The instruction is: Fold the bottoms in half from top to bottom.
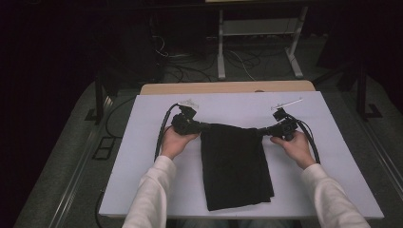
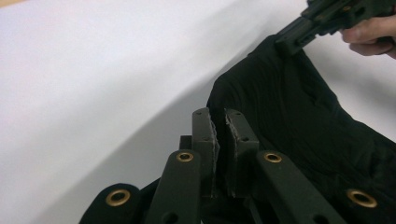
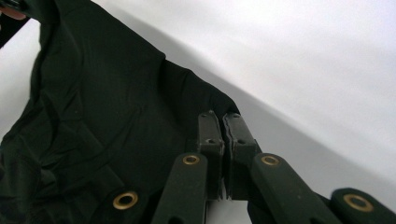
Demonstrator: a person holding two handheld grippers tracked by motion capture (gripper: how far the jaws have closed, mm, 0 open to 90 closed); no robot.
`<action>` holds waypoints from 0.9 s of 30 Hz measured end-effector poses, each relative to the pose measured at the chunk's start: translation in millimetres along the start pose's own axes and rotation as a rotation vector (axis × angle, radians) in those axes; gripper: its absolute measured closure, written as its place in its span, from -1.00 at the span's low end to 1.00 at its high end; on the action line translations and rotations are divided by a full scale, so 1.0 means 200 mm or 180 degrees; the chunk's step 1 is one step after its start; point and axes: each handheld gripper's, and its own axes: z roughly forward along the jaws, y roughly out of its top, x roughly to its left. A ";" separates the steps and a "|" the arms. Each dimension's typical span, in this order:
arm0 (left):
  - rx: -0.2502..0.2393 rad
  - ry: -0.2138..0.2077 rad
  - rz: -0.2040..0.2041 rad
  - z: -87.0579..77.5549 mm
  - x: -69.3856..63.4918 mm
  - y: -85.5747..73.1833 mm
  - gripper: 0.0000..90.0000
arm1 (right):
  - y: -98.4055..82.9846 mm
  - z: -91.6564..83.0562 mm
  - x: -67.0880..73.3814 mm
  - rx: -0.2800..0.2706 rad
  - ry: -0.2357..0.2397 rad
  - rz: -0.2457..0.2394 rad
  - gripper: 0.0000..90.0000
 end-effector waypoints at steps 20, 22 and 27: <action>-0.0045 0.0142 0.0025 0.08 0.20 0.13 0.84 | 0.15 0.03 -0.08 -0.0184 -0.0137 0.0063 0.91; -0.0030 0.0159 0.0038 0.07 0.22 0.15 0.84 | 0.17 0.03 -0.09 -0.0196 -0.0141 0.0047 0.91; -0.0035 0.0220 0.0060 0.08 0.24 0.17 0.84 | 0.22 0.05 -0.10 -0.0203 -0.0198 0.0020 0.91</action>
